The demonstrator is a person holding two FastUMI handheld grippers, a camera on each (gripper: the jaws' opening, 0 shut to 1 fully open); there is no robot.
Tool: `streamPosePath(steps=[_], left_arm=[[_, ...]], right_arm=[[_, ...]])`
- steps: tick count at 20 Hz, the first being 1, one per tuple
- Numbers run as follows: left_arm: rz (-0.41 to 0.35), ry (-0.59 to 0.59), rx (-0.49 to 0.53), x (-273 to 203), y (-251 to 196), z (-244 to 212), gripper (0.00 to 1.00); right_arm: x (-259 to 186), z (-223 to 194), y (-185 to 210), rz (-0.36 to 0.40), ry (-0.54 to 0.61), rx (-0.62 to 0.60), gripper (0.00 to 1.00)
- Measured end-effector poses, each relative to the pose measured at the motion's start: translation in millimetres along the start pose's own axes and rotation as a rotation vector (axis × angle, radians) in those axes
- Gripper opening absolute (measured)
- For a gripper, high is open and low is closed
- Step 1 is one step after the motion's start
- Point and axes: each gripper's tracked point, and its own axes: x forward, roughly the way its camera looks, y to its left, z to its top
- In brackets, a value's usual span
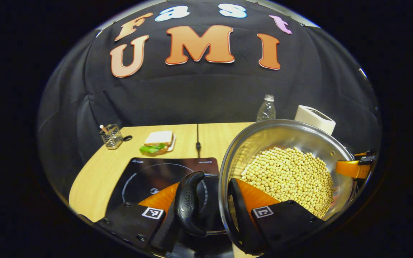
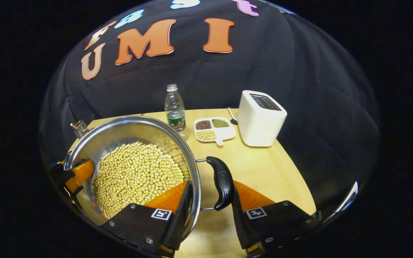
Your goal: First push the handle of the pot to place it horizontally, then grasp the pot with both hands and set it on the induction cooktop.
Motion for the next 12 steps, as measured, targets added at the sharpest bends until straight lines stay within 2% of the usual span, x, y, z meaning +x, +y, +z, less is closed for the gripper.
streamPosePath(steps=[1, 2, 3, 4, 5, 6, 7, 9, 10, 11, 12], left_arm=[[0.010, -0.004, -0.005, -4, 13, 2, 0.75], [0.019, -0.005, -0.013, -6, 24, 3, 0.75], [0.028, -0.003, -0.019, -8, 36, 3, 0.78], [0.036, -0.002, -0.027, -11, 47, 4, 0.78], [0.045, -0.003, -0.032, -13, 57, 5, 0.78], [0.054, -0.009, -0.036, -18, 67, 10, 0.78], [0.064, -0.017, -0.036, -21, 78, 15, 0.75], [0.080, -0.032, -0.036, -24, 97, 21, 0.78], [0.085, -0.035, -0.036, -24, 105, 22, 0.75], [0.088, -0.033, -0.037, -23, 112, 23, 0.72], [0.091, -0.033, -0.040, -21, 118, 25, 0.72]], right_arm=[[10, 7, 14, 0.014, -0.003, -0.010, 0.60], [9, 9, 26, 0.025, -0.007, -0.022, 0.55], [7, 13, 37, 0.032, -0.011, -0.033, 0.60], [-2, 11, 48, 0.039, -0.013, -0.041, 0.56], [-4, 14, 57, 0.048, -0.017, -0.049, 0.60], [-6, 19, 67, 0.057, -0.023, -0.053, 0.56], [-8, 23, 78, 0.068, -0.029, -0.057, 0.60], [-7, 28, 94, 0.083, -0.038, -0.057, 0.60], [-9, 27, 101, 0.087, -0.037, -0.058, 0.55], [-10, 30, 110, 0.090, -0.036, -0.061, 0.55], [-9, 33, 117, 0.092, -0.036, -0.064, 0.60]])
